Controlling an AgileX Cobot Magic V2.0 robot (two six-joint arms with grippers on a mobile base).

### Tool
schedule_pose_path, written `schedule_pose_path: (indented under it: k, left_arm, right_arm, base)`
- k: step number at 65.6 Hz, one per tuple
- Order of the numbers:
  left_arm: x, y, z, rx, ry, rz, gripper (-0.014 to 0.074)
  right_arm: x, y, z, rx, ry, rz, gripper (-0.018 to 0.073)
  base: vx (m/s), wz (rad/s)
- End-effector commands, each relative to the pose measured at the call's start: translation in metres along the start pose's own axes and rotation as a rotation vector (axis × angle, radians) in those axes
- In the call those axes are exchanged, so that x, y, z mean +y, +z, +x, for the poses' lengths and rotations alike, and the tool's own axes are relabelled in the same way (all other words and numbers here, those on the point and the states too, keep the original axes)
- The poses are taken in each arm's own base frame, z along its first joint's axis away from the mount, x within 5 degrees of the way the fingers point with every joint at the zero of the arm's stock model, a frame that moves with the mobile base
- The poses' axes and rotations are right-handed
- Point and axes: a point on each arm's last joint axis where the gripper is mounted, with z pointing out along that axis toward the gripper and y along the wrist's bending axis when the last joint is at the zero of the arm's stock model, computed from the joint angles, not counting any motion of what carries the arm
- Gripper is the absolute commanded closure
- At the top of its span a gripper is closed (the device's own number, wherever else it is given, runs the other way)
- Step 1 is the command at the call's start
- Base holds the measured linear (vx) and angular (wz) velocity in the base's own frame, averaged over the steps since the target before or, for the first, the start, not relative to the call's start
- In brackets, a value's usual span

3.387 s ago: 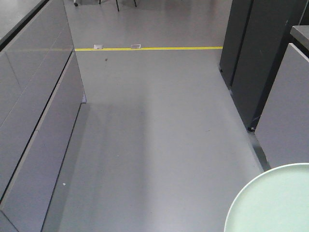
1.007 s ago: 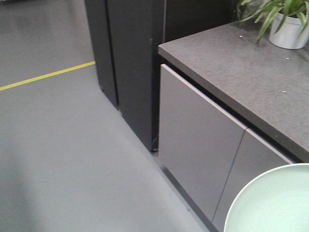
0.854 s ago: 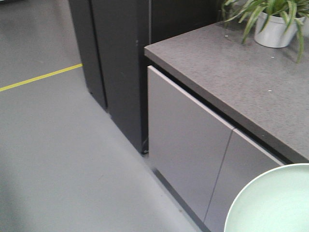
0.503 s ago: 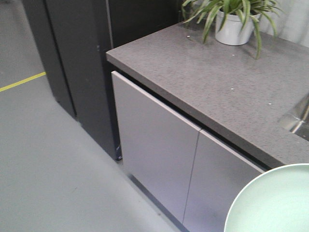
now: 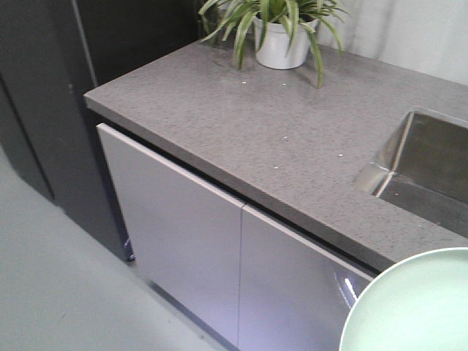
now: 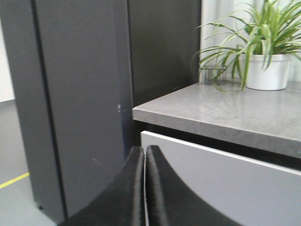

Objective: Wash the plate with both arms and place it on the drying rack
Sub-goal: 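Carry the plate in the right gripper up to the sink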

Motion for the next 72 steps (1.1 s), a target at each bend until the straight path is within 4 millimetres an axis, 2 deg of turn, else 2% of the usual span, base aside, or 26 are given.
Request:
schedule_pose_path:
  k: [1,72]
  left_arm:
    - [-0.0014,-0.0008,-0.0003,-0.064,-0.015,0.019,0.0601]
    - [-0.0014,-0.0008,-0.0003,-0.064,-0.015,0.019,0.0601]
  right_arm:
    - [0.0006,-0.0014,-0.0130,-0.073,-0.002,0.003,0.0564]
    - [0.0006,-0.0014,-0.0130,-0.073,-0.002,0.003,0.0564]
  base:
    - [0.08,-0.32]
    - [0.09,-0.34]
